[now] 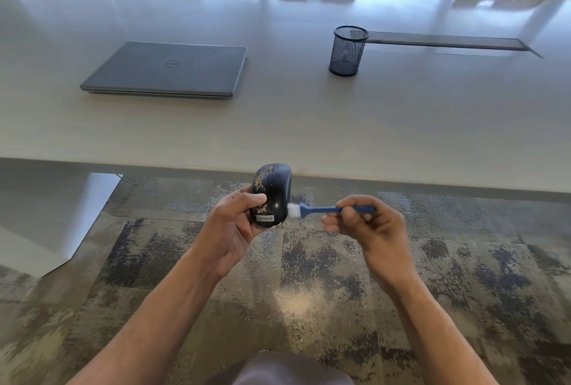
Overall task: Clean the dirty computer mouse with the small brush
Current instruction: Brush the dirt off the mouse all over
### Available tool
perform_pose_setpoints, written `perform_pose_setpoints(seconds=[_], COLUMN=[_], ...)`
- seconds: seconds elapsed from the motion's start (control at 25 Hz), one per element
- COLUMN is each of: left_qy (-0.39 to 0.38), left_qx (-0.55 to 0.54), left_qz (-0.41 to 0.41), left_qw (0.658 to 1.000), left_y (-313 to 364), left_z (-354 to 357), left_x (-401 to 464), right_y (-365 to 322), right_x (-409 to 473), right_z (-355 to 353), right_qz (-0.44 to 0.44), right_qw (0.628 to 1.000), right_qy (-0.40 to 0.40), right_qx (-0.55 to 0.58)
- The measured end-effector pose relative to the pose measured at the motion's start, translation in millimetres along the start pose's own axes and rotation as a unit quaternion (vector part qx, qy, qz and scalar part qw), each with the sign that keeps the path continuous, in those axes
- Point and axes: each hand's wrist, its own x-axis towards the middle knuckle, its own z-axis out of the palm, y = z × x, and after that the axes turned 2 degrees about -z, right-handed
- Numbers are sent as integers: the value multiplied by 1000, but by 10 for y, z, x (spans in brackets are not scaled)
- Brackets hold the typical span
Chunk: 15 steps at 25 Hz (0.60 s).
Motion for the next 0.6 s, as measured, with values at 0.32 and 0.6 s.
perform_pose_setpoints(seconds=[0.32, 0.6], left_qy=[-36, -14], left_qx=[13, 18], left_qz=[-13, -12], left_qw=[999, 1000], left_y=[-3, 18], left_z=[50, -21], left_x=[-10, -11], right_y=[31, 101], right_x=[400, 65], right_z=[15, 46], right_qz=[-21, -4], right_qw=[997, 1000], right_qy=[74, 29], right_qx=[-26, -9])
